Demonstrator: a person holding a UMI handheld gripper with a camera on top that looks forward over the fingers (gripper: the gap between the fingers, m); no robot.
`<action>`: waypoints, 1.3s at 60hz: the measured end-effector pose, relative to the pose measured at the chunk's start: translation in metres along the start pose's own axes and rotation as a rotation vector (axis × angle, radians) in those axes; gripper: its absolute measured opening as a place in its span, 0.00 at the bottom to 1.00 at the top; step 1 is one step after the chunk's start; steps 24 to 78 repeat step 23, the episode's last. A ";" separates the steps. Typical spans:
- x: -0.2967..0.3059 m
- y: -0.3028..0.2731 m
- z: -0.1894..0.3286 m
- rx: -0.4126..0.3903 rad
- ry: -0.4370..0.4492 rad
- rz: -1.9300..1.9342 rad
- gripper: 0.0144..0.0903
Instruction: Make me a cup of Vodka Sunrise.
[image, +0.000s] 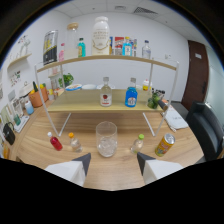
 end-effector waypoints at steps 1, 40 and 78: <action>-0.002 0.001 -0.001 -0.002 0.001 0.001 0.94; -0.012 0.005 -0.008 -0.008 0.035 0.010 0.94; -0.012 0.005 -0.008 -0.008 0.035 0.010 0.94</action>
